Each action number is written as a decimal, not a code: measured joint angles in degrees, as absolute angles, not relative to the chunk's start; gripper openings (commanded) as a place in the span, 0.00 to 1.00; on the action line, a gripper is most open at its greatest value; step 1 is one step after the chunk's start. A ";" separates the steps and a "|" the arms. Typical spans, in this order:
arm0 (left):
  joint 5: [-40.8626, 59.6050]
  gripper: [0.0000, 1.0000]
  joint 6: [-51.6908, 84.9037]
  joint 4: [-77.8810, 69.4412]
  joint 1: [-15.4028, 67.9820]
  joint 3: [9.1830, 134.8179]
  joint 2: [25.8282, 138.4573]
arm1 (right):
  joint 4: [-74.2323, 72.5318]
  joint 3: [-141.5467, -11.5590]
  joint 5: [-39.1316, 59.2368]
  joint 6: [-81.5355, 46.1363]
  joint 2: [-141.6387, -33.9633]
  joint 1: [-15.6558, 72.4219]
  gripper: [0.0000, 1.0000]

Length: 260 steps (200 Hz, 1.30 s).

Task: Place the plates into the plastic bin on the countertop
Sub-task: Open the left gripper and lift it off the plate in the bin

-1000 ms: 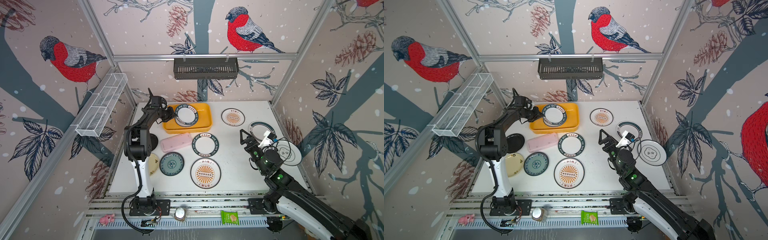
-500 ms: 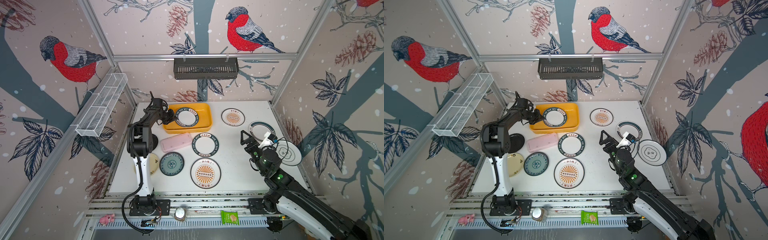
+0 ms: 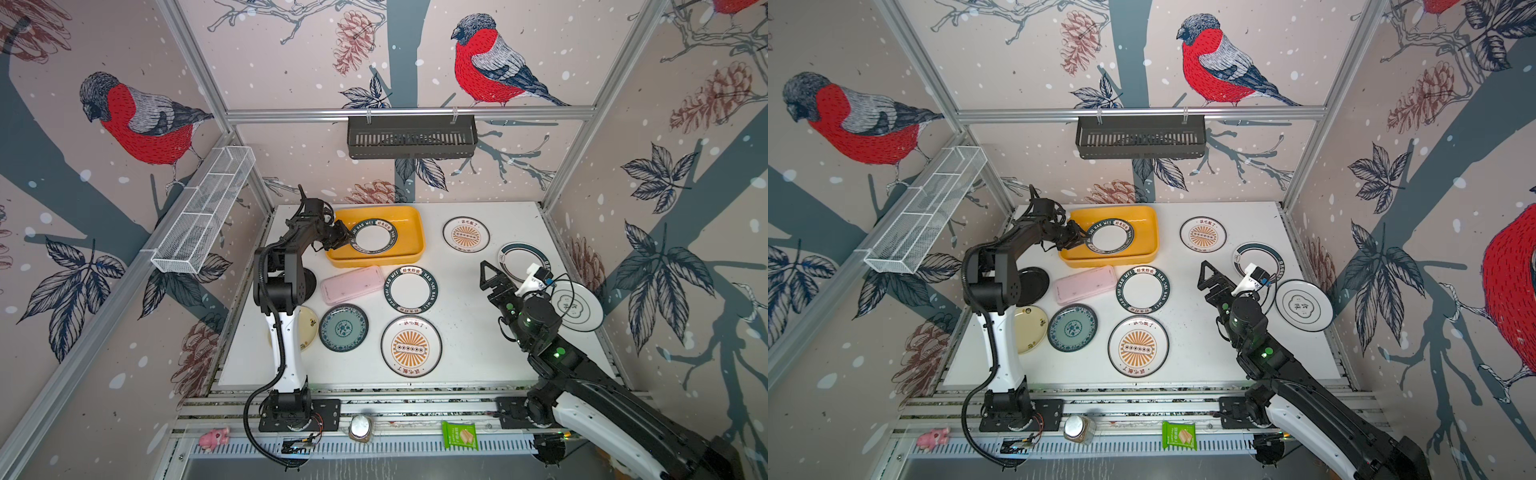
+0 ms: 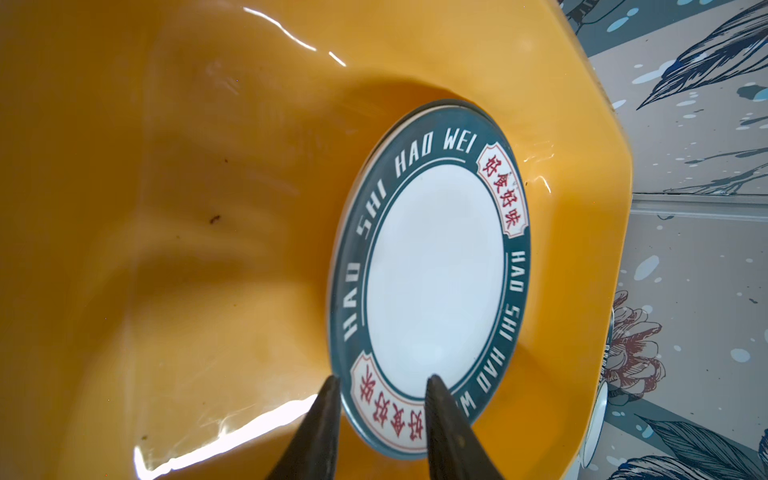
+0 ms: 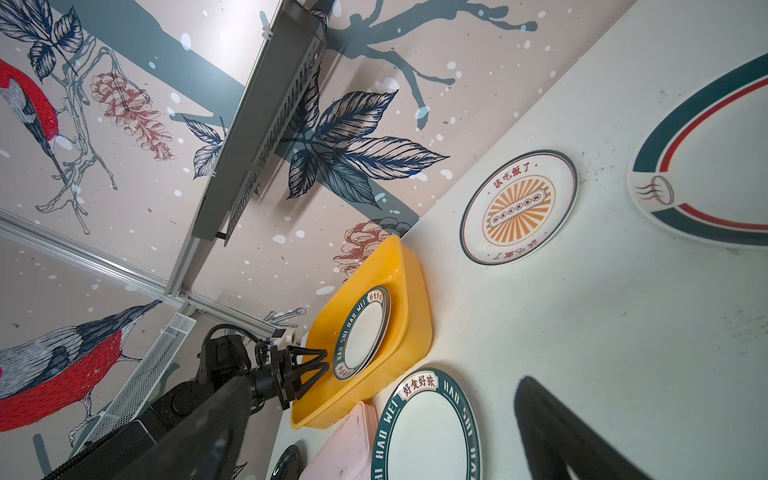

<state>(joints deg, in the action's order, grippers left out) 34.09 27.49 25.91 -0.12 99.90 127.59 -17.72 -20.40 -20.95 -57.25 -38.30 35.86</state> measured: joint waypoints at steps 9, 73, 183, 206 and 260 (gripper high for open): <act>34.13 0.49 27.00 25.91 -0.12 99.57 127.50 | -17.69 -20.45 -20.88 -57.25 -38.54 35.86 1.00; 35.75 0.75 25.17 24.27 -0.12 94.37 121.58 | -17.45 -20.78 -20.71 -57.28 -38.61 35.86 1.00; 29.08 0.96 17.76 13.21 9.04 72.82 84.42 | -15.51 -26.00 -21.17 -56.01 -44.86 35.18 1.00; 29.89 0.96 17.63 8.64 10.83 67.37 78.83 | -15.03 -27.73 -20.71 -55.66 -46.89 33.36 1.00; 37.08 0.96 16.84 0.91 13.80 60.20 74.19 | -12.38 -29.80 -13.13 -58.76 -52.01 23.29 1.00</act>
